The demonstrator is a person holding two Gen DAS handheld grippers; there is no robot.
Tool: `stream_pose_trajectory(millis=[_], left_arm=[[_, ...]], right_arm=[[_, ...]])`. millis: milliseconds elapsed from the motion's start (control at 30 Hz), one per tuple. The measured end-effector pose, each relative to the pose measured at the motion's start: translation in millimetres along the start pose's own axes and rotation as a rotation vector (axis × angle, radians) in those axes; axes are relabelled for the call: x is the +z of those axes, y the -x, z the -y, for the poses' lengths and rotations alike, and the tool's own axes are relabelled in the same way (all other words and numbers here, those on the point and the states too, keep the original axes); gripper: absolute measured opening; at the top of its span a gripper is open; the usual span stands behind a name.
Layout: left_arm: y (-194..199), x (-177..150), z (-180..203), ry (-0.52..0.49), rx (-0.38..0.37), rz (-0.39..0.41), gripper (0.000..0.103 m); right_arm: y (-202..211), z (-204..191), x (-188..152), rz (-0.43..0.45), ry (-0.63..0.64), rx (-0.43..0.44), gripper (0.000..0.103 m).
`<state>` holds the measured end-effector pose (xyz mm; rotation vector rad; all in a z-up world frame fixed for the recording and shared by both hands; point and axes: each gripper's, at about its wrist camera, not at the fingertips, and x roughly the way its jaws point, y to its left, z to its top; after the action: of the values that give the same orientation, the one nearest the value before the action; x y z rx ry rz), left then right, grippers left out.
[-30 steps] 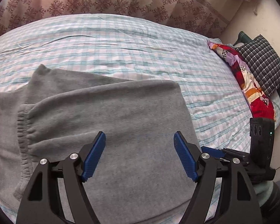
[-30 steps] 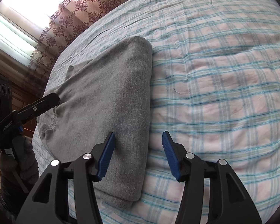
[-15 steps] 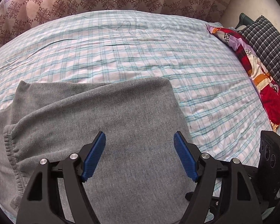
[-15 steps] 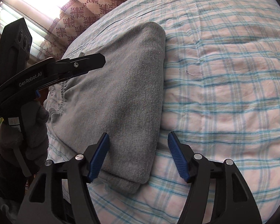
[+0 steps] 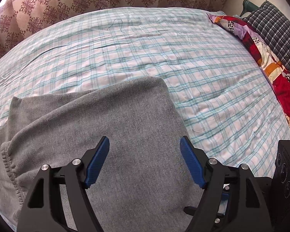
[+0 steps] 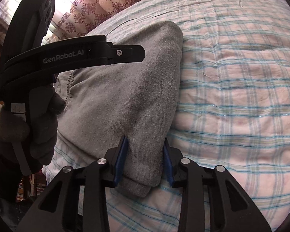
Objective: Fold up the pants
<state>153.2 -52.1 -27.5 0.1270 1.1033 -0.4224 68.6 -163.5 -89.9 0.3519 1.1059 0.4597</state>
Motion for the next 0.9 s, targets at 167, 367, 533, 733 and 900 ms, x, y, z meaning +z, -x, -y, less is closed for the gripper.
stream_pose_trajectory(millis=[167,367,533,733,900], left_arm=[[-5.4,4.0,3.4,-0.007,-0.014,-0.024,0.080],[-10.1,16.7,-4.8,0.047,-0.101,-0.100,0.081],[-7.1,24.9,-5.6,0.059,-0.153,-0.155,0.085],[-19.9,23.6,3.1,0.010,-0.108,-0.275,0.087],[-22.8,20.0,0.1,0.000,-0.053,-0.283,0.069]], right_arm=[[13.3,-18.9,0.2,0.064,0.090,-0.048,0.020],[23.4,-57.5,-1.5,0.132,0.260,-0.138,0.019],[25.5,-78.1,-3.7,0.153,0.361,-0.185,0.018],[28.8,-99.0,-9.8,0.176,0.447,-0.206,0.018],[35.4,-112.6,-13.7,0.188,0.485,-0.193,0.018]])
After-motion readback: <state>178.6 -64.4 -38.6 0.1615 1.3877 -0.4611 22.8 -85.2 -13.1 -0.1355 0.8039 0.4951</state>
